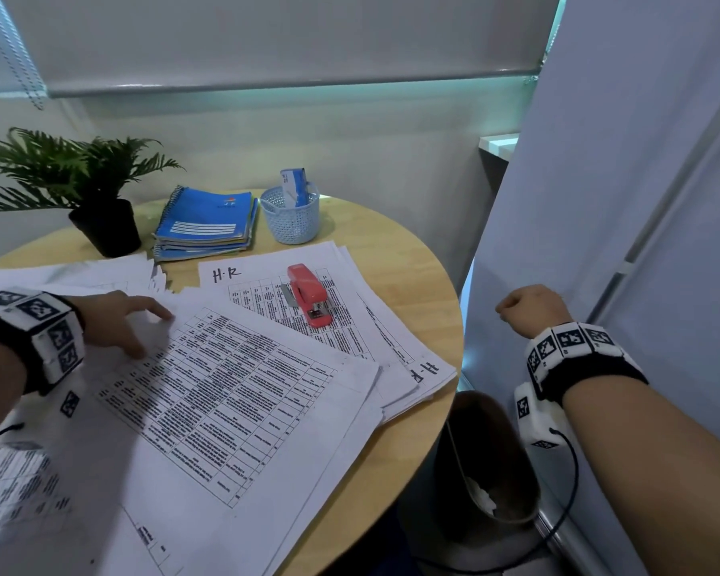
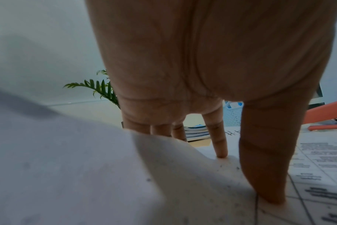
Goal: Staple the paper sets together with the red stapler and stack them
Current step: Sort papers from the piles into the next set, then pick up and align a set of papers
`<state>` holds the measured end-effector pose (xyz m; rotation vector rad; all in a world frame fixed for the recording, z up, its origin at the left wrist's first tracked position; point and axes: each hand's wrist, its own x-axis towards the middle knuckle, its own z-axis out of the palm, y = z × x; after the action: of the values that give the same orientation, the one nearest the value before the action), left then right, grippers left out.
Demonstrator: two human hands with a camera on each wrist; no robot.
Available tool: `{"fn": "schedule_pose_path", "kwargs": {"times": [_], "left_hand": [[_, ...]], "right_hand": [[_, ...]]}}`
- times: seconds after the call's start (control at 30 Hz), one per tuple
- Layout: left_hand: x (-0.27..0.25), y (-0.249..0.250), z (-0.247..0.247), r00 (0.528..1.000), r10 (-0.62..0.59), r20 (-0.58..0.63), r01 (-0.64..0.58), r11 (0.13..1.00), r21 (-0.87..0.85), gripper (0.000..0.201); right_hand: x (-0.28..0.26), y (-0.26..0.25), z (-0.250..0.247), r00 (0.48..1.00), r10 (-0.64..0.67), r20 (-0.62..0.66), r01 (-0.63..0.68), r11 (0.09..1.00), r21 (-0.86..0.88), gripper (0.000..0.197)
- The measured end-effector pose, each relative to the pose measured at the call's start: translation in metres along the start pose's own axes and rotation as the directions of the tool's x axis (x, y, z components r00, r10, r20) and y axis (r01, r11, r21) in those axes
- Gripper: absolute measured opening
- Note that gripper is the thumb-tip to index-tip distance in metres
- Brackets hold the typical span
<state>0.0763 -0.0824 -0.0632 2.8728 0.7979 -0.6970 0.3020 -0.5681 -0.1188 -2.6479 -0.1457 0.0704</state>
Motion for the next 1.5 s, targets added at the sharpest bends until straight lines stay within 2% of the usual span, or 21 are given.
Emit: {"fn": "schedule_pose_path", "kwargs": {"times": [0.1,0.2,0.37,0.5,0.63,0.7,0.77,0.87,0.93,0.97,1.0,1.03,1.07,1.1,1.13,1.17,1.23,1.3,1.4,1.47,1.5], "left_hand": [[-0.009,0.007,-0.004,0.998,-0.008,-0.067,0.009,1.0,0.02,0.067],[-0.017,0.01,-0.01,0.985,-0.008,-0.174,0.0,0.999,-0.042,0.062],[-0.036,0.01,-0.022,0.927,0.046,-0.372,-0.119,0.978,-0.174,0.064],[-0.059,0.01,-0.036,0.837,0.092,-0.54,-0.289,0.911,-0.293,0.078],[-0.082,0.006,-0.055,0.757,0.112,-0.643,-0.438,0.817,-0.374,0.07],[-0.095,0.004,-0.064,0.715,0.106,-0.691,-0.496,0.774,-0.393,0.063],[-0.105,0.001,-0.071,0.667,0.092,-0.739,-0.529,0.757,-0.383,0.055],[-0.109,-0.012,-0.075,0.56,0.06,-0.826,-0.509,0.812,-0.285,0.044],[-0.103,-0.029,-0.074,0.443,-0.065,-0.894,-0.377,0.891,-0.251,0.057],[-0.099,-0.038,-0.072,0.383,-0.167,-0.909,-0.337,0.891,-0.305,0.068],[-0.098,-0.044,-0.07,0.352,-0.274,-0.895,-0.356,0.845,-0.399,0.077],[-0.097,-0.048,-0.068,0.387,-0.362,-0.848,-0.427,0.745,-0.512,0.083],[-0.096,-0.051,-0.066,0.478,-0.395,-0.785,-0.508,0.604,-0.614,0.085],[-0.095,-0.051,-0.063,0.591,-0.368,-0.718,-0.561,0.453,-0.693,0.082],[-0.093,-0.049,-0.061,0.679,-0.309,-0.666,-0.575,0.339,-0.744,0.077],[-0.092,-0.047,-0.06,0.716,-0.26,-0.648,-0.582,0.291,-0.76,0.071],[-0.094,-0.04,-0.065,0.678,-0.242,-0.694,-0.634,0.284,-0.719,0.057],[-0.101,-0.033,-0.074,0.6,-0.267,-0.755,-0.708,0.263,-0.656,0.045],[-0.111,-0.024,-0.086,0.496,-0.318,-0.808,-0.783,0.239,-0.574,0.027],[-0.109,-0.021,-0.08,0.502,-0.312,-0.807,-0.774,0.253,-0.58,0.034],[-0.104,-0.021,-0.073,0.542,-0.298,-0.786,-0.751,0.247,-0.612,0.044]], "right_hand": [[-0.006,-0.045,-0.008,0.993,-0.116,0.03,0.115,0.993,0.027,0.013],[-0.017,-0.099,-0.014,0.97,-0.235,0.058,0.233,0.971,0.046,0.012],[-0.041,-0.186,-0.006,0.895,-0.421,0.148,0.413,0.907,0.079,0.005],[-0.068,-0.245,0.01,0.83,-0.516,0.21,0.502,0.856,0.12,0.029],[-0.085,-0.283,0.033,0.803,-0.547,0.238,0.474,0.827,0.301,0.07],[-0.088,-0.294,0.041,0.776,-0.573,0.262,0.435,0.788,0.436,0.069],[-0.091,-0.303,0.045,0.76,-0.604,0.241,0.422,0.74,0.524,0.05],[-0.093,-0.312,0.048,0.819,-0.564,0.108,0.379,0.671,0.637,0.022],[-0.094,-0.318,0.042,0.849,-0.529,0.007,0.384,0.625,0.68,0.018],[-0.095,-0.321,0.037,0.849,-0.527,-0.035,0.398,0.595,0.698,0.016],[-0.097,-0.324,0.03,0.846,-0.528,-0.071,0.41,0.561,0.719,0.015],[-0.098,-0.327,0.023,0.846,-0.524,-0.1,0.412,0.523,0.746,0.015],[-0.101,-0.33,0.015,0.844,-0.521,-0.123,0.41,0.481,0.775,0.016],[-0.103,-0.332,0.009,0.844,-0.518,-0.14,0.404,0.442,0.8,0.018],[-0.104,-0.336,0.003,0.842,-0.518,-0.151,0.397,0.405,0.824,0.021],[-0.106,-0.339,-0.001,0.84,-0.519,-0.159,0.391,0.376,0.84,0.024],[-0.111,-0.346,-0.006,0.845,-0.5,-0.189,0.385,0.324,0.864,0.03],[-0.115,-0.351,-0.009,0.846,-0.468,-0.256,0.412,0.269,0.87,0.033],[-0.119,-0.356,-0.008,0.82,-0.418,-0.392,0.526,0.277,0.804,0.033],[-0.122,-0.356,0.001,0.81,-0.415,-0.415,0.556,0.314,0.77,0.039],[-0.123,-0.354,0.01,0.812,-0.427,-0.398,0.553,0.342,0.76,0.043]]}}
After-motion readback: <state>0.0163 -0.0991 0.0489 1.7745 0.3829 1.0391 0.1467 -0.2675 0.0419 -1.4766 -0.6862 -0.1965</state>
